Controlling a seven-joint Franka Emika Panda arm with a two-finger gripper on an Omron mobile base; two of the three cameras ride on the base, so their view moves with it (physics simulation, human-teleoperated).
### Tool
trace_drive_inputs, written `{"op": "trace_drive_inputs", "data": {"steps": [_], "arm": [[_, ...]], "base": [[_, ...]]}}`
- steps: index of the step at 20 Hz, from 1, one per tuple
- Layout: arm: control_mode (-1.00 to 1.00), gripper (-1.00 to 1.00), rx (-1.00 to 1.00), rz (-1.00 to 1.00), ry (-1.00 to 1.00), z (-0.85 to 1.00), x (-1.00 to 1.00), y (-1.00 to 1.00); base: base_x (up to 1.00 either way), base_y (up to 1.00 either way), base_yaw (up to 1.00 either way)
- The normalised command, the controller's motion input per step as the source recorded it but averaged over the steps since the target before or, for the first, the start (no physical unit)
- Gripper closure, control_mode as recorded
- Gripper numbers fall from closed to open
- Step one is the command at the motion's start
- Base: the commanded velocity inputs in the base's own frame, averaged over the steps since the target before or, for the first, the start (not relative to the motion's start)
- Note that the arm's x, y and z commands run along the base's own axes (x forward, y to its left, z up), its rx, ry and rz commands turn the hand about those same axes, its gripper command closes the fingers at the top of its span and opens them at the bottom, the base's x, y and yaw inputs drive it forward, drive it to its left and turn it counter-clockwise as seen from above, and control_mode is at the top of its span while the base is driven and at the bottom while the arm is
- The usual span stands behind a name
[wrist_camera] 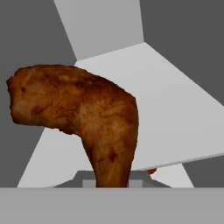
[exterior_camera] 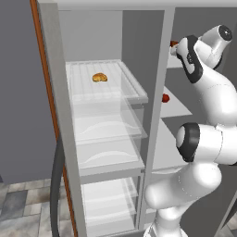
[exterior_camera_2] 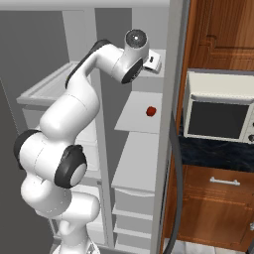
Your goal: There's a chicken drumstick in the fridge that needs to be moved to the freezer for freezing. Pick up the chicken drumstick from the fridge, place it on any shelf in the freezer, and close the fridge and freezer doors when done.
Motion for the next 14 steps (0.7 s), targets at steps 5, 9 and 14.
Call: {"op": "trace_drive_inputs", "data": {"steps": [5,9,14], "arm": [[-1.00,1.00,0.00,0.00,0.00,-0.23,0.35,0.00],[-1.00,1.00,0.00,0.00,0.00,-0.30,0.24,-0.03],[-1.00,1.00,0.00,0.00,0.00,-0.20,0.34,-0.02]], "base": [[0.00,0.00,0.00],[0.00,0.00,0.00],[0.00,0.00,0.00]]}}
